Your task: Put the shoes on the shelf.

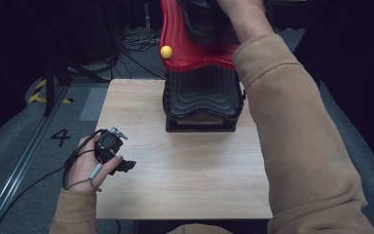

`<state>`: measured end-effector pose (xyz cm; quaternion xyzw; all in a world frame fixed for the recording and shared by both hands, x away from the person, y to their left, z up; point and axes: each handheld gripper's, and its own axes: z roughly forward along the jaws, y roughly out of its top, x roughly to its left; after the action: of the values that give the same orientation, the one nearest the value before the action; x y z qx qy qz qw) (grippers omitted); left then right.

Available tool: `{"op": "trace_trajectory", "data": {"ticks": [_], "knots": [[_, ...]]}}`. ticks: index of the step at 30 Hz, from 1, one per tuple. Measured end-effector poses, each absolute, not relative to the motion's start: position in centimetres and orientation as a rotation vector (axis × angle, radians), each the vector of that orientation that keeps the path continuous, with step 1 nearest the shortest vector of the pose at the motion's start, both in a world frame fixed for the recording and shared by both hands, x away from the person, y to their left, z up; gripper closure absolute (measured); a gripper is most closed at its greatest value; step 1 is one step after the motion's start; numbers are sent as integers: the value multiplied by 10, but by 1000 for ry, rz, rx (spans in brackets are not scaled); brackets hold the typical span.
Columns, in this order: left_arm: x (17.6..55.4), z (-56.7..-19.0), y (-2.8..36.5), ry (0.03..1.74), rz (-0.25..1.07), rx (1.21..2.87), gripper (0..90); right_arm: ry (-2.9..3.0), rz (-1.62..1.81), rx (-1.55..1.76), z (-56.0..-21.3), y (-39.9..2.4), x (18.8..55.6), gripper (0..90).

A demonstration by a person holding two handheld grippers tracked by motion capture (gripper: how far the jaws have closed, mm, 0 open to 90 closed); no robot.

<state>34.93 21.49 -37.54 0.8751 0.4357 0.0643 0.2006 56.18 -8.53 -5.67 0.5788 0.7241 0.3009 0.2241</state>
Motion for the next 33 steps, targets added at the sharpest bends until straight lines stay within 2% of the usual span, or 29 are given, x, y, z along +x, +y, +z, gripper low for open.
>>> {"op": "trace_trajectory", "data": {"ticks": [23, 27, 30, 33], "knots": [[348, -374, 213, 1213, 181, 2449, 211, 1984, 779, 1621, -87, -69, 570, 794], [347, -374, 211, 1212, 179, 2449, 211, 1986, 723, 1662, -87, -67, 568, 769], [346, -372, 210, 1206, 183, 2450, 211, 2020, 693, 1722, -89, -66, 567, 709], [346, -372, 210, 1207, 183, 2450, 211, 2025, 691, 1725, -89, -67, 567, 705]]}}
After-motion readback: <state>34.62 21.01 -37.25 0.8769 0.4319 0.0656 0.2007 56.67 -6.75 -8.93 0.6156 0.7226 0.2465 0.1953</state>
